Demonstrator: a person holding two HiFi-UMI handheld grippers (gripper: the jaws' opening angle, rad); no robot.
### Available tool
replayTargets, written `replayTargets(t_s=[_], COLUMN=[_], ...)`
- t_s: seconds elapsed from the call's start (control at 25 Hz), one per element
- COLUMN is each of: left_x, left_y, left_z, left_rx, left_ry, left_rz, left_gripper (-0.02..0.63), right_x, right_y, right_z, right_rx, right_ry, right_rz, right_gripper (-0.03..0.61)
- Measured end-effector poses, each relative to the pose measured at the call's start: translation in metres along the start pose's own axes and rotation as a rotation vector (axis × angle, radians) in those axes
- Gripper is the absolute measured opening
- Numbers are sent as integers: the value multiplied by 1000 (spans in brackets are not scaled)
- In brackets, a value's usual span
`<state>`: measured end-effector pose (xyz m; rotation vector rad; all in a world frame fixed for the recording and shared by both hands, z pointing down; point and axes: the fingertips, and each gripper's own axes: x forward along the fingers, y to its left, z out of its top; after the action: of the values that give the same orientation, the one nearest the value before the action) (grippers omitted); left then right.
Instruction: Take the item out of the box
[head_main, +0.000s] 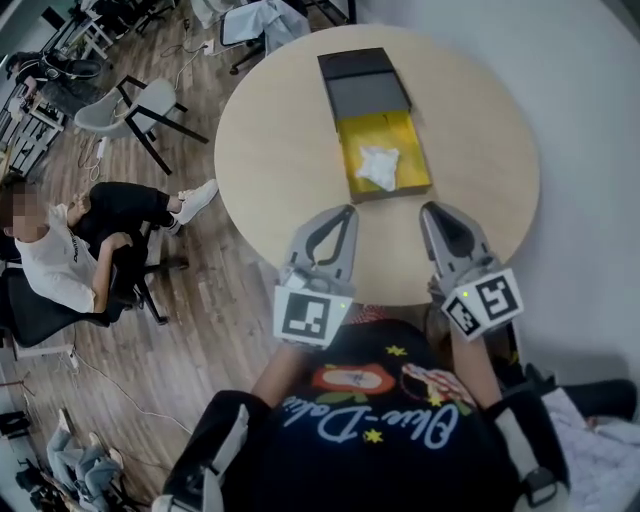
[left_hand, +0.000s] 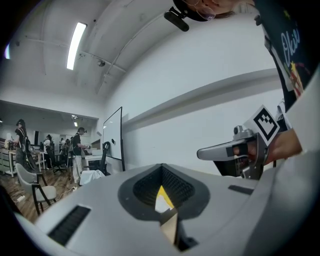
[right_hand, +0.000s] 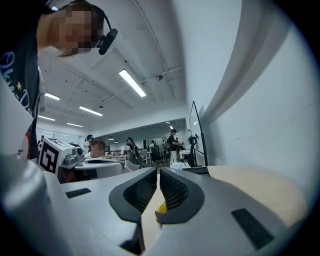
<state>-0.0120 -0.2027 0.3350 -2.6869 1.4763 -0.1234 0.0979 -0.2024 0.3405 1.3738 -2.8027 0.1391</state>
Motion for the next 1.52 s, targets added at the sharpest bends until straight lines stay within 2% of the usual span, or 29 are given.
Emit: replayTargets(t_s=[0.24,0.56,0.72,0.96,1.4,1.52], left_x=[30,43,50,70,89,96], left_y=[10,19,33,47,69,76], left_z=[-10,-21,-18,-19,-31,-40], left_rx=[51,58,50,39,19,-2], left_ry=[47,92,82,75,66,78], left_rz=[27,47,52,14,-14,-14], left_gripper=[-9,-9,-9,-9,-9,-9], right_x=[15,30,39,56,98,111], right_y=[-31,-41,-40,-49,-64,-69], right_z=[-10,-19,-14,-17,-53,-69], right_rx=[32,25,26,9,-52,-38], right_ry=[12,46,52,74,214,262], right_rz=[28,52,42,14,-10,-13], right_gripper=[-2,0,11,26,63,74])
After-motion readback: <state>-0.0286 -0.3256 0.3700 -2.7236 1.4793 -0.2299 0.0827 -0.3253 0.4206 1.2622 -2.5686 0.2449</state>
